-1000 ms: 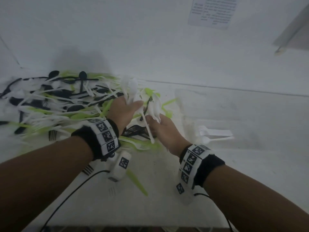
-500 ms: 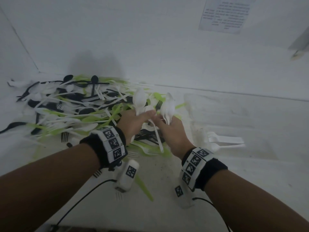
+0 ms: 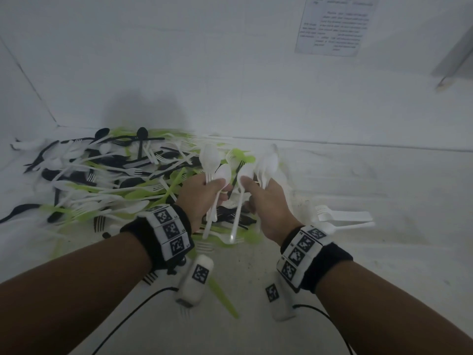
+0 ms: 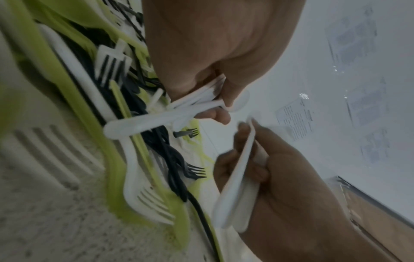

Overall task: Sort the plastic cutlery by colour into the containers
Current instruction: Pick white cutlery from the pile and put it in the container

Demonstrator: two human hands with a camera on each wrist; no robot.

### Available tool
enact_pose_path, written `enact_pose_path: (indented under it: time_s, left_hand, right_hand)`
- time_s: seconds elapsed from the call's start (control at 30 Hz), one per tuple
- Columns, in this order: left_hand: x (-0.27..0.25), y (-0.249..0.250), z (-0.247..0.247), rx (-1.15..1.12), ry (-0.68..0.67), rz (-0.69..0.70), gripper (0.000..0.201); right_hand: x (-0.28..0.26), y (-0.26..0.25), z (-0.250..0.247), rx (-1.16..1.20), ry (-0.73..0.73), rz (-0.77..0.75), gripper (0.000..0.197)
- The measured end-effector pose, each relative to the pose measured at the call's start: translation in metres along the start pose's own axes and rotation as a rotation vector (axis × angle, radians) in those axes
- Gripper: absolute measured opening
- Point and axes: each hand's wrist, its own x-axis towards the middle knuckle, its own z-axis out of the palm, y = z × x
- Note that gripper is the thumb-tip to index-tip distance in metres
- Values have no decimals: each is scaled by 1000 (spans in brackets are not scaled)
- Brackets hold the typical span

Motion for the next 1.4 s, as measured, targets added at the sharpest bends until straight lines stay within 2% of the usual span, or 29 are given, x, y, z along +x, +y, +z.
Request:
enact_pose_path:
  time_s: [0.07,0.2,0.27,0.33,0.37,0.5,0.67,0.8,0.97,1.07,1.17,1.23,1.3,1.4]
  left_hand:
    - [-3,4,6,16,-22,37,18]
    - [-6,5,10,15,-104,61,27]
    - [-7,4,7,49,-125,51,37]
    - [-8,2,3,140,-127,72,57]
    - [-7,1,1,170,-119,82,57]
    - [-9,3,-3,178,-88,63,30]
    - [-6,7,-2,22,-70,-20,6]
    - [-8,7,1,200,-58,86,25]
    - [-4,2,3,310,54,217,30]
    - [-3,-3,6,326,40,256,33]
    - [-8,-5,8,337,-111,256,30]
    - [-12,-5,8,364,-168,259,41]
    - [-14,-6,5,384,-160,222,52]
    - [-10,-5,-1,312,-103,140,36]
  right_hand:
    - [-3,0,6,3,-52,1,15]
    - [-6,2,7,36,-43,-41,23]
    - [-7,-1,4,16,-44,-48,23]
    - [-6,-3,3,-7,-33,-46,21]
    - [-5,-3,3,-18,-4,-52,20]
    - [9,-1,-5,-25,140,-48,26]
    - [11,1,-8,-28,132,-28,29]
    - [8,-3,-2,-2,115,-25,26]
    - [2,-10,4,32,53,-45,26]
    - [0,-9,8,62,64,-23,27]
    - [-1,-10,5,93,61,8,26]
    - [0,-9,1,51,76,-3,25]
    - [3,-8,-6,24,127,3,23]
    - [5,-13,-14,46,200,59,17]
